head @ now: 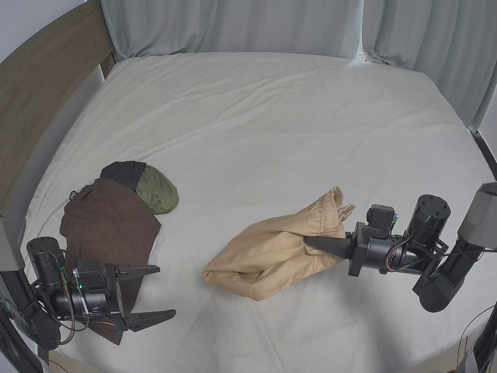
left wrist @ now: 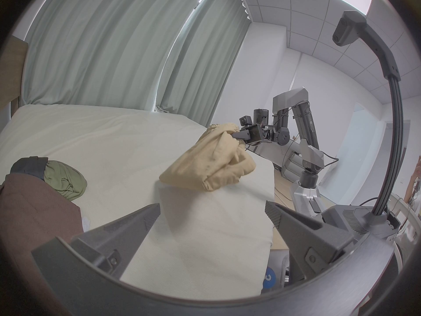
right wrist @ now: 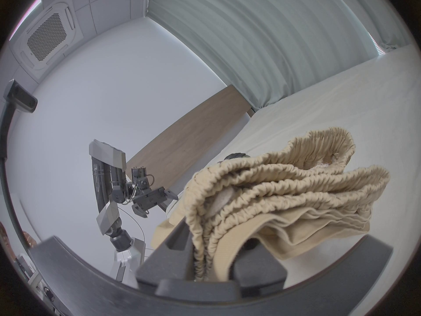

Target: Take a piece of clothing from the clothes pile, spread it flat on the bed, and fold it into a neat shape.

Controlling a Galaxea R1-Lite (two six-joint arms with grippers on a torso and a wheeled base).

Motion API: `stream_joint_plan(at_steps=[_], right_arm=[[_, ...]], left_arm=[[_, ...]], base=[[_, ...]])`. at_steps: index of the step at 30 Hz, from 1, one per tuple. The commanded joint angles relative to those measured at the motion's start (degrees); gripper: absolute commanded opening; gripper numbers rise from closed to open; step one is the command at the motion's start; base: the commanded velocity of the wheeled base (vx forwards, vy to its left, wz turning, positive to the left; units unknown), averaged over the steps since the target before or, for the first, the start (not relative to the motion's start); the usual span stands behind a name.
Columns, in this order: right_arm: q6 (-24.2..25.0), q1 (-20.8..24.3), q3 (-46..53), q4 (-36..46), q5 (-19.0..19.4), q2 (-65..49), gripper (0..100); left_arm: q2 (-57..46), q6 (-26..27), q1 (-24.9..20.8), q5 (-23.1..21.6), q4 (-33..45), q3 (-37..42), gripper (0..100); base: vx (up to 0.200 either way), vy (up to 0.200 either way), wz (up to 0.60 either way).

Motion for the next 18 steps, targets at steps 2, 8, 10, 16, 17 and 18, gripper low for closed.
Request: stream_joint_plan(at_steps=[2,8,10,16,17,18], right_arm=[[1.84,0.14,-3.34,0.01,-0.02,-0.97,0],[5.88,0.05,-8.17,0.09,-0.19,-0.79,0],[7.29,0.05,-9.67,0.09,-0.1,-0.53,0],[8.52,-0.39,-13.36,0.36,-0.1,1.49,0],[8.52,-0.47,-13.8,0.36,-0.1,1.85,0],[8.52,-0.56,-14.32,0.36,-0.19,2.37,0]], left_arm=[[0.0,0.01,-0.04,0.0,-0.02,1.01,100],[0.0,0.01,-0.04,-0.09,-0.02,1.01,100],[0.0,0.01,-0.04,-0.09,-0.02,1.01,100],[0.08,0.01,-0.04,-0.18,-0.02,1.01,100],[0.08,0.01,-0.04,-0.18,-0.02,1.01,100],[0.08,0.01,-0.13,-0.18,-0.02,1.01,100]], base=[[0.0,0.0,0.0],[0.0,0.0,0.0],[0.0,0.0,0.0],[0.0,0.0,0.0],[0.0,0.0,0.0],[0.0,0.0,0.0]])
